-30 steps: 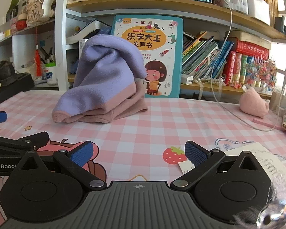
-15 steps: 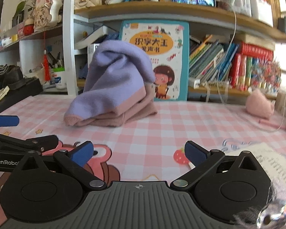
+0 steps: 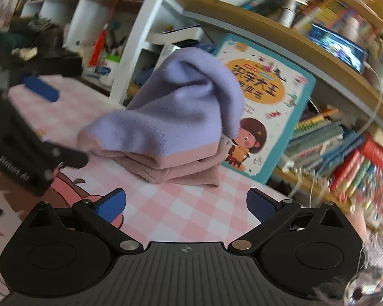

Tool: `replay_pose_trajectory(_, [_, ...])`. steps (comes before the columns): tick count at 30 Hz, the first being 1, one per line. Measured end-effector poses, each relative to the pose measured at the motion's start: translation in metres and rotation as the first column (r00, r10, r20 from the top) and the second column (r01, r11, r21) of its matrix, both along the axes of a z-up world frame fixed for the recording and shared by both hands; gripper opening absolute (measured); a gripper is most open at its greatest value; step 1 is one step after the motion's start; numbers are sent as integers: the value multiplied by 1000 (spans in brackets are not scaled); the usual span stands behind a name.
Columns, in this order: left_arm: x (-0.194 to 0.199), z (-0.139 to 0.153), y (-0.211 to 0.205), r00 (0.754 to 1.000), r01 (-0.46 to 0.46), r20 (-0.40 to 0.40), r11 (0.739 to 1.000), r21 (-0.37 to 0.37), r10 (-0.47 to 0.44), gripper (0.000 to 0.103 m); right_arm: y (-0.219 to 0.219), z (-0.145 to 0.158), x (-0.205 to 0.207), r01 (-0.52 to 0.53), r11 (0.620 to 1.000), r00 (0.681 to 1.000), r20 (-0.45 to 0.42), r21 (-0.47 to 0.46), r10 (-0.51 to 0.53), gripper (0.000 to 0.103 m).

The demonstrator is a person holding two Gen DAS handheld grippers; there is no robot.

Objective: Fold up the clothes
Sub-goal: 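Grasp the lavender sweatshirt with the left gripper while the right gripper grasps the pink cuff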

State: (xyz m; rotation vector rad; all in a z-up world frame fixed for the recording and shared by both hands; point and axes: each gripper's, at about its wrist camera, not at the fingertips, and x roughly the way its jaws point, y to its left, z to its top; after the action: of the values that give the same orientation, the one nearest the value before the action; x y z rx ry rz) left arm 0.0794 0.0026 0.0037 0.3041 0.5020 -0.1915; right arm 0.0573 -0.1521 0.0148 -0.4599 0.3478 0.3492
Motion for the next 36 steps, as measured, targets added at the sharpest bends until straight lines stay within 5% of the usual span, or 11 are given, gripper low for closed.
replay_pose_trajectory(3, [14,-7,-8,1000,15,-5,998,68,-14,90,3,0,6,-27,999,999,-22,37,28,93])
replay_pose_trajectory(5, [25,-15,-12,999,20,-30,994,110,-17,64,6,1,8,-47,998,999,-23,48,48,89])
replay_pose_trajectory(6, [30,-18,-10,999,16,-49,994,110,-10,39,8,2,7,-56,997,998,-19,44,57,88])
replay_pose_trajectory(9, [37,-7,8,997,-3,-82,998,-58,-2,22,12,2,4,-79,997,997,2,15,79,88])
replay_pose_trajectory(12, [22,22,27,998,25,-49,967,-255,-38,17,14,3,-3,-86,996,995,47,-10,86,88])
replay_pose_trajectory(15, [-7,53,34,993,118,28,934,-338,-115,7,22,4,-10,-89,994,988,121,-55,96,88])
replay_pose_trajectory(19, [-39,83,41,977,210,108,899,-384,-183,6,40,2,-14,-93,986,981,155,-136,114,86])
replay_pose_trajectory(25, [-48,78,46,981,188,102,930,-316,-163,5,64,-8,-16,-121,972,982,116,-200,146,86])
replay_pose_trajectory(30, [-45,68,55,985,170,93,937,-305,-148,6,76,-13,-13,-117,988,993,12,-104,119,87])
replay_pose_trajectory(33, [-49,61,48,985,157,103,972,-176,-141,14,80,-14,-11,-94,992,995,23,-84,96,81])
replay_pose_trajectory(36, [-50,40,36,981,189,42,982,-2,-189,48,72,-10,-10,-76,997,996,41,-32,78,52])
